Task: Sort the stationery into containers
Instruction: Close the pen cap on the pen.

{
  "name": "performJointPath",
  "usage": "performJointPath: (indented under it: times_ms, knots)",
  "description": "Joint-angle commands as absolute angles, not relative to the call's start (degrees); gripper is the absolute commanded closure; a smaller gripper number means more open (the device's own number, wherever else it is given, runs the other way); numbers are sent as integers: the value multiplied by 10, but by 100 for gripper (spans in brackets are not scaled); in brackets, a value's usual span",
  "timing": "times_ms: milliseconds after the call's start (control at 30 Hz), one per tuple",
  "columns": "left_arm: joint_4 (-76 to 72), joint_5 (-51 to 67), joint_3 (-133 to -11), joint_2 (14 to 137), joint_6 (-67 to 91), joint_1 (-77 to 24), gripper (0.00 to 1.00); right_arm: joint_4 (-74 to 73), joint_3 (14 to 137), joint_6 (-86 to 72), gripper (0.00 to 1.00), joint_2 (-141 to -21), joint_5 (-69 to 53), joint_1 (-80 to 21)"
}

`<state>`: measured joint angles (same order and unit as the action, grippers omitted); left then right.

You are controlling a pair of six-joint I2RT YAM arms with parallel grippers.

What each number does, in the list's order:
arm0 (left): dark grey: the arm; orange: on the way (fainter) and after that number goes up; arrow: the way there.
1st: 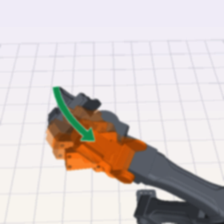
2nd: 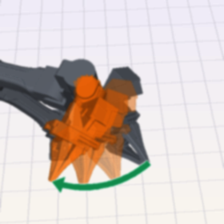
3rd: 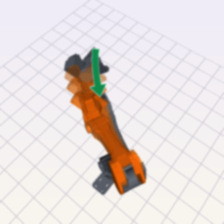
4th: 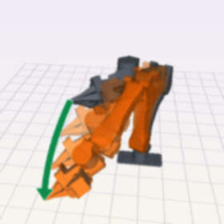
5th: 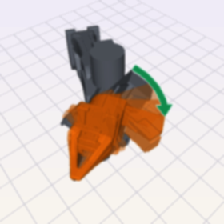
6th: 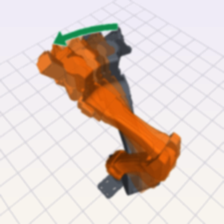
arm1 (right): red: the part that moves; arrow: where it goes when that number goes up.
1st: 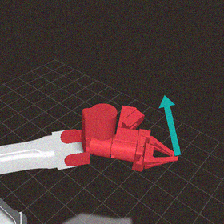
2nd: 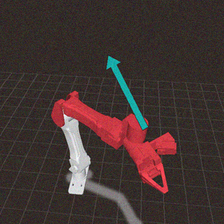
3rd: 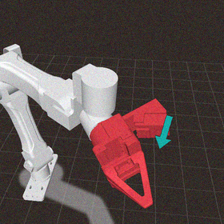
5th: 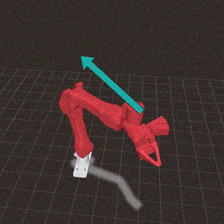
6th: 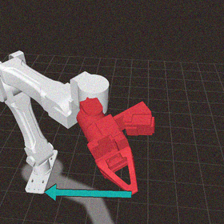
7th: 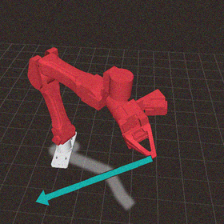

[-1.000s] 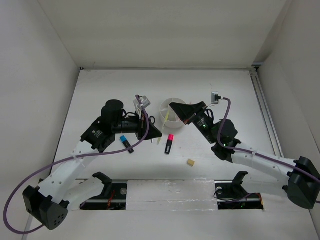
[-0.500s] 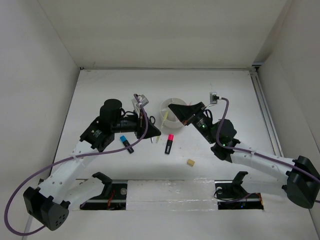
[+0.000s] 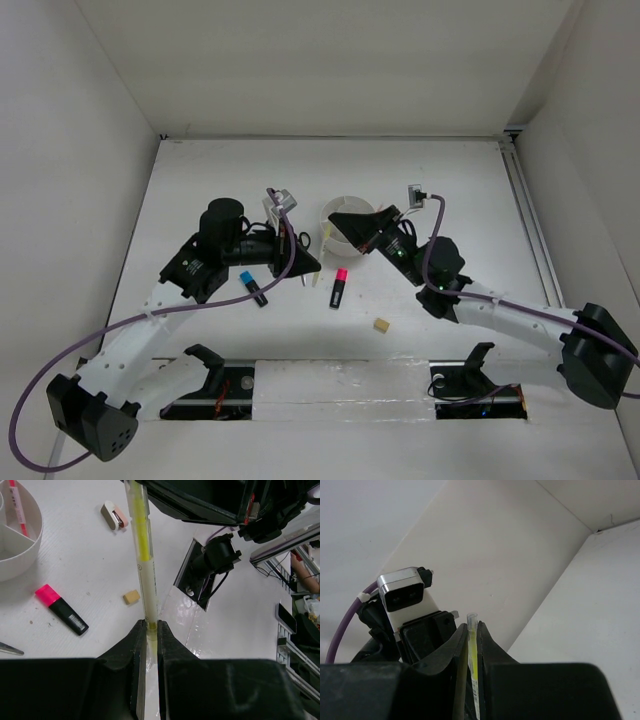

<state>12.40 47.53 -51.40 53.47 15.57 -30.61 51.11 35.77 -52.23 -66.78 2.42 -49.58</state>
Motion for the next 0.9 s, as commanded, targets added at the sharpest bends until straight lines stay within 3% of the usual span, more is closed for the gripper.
performJointPath:
  times_ms: [0, 400, 867]
  knots:
    - [92, 479, -533, 521, 155, -301, 100, 537, 371, -512, 100, -671, -18, -504]
    - [124, 378, -590, 509, 125, -301, 100, 432, 396, -465, 100, -671, -91, -504]
    - [64, 394, -611, 509, 151, -301, 100, 456, 367, -460, 100, -714, -115, -533]
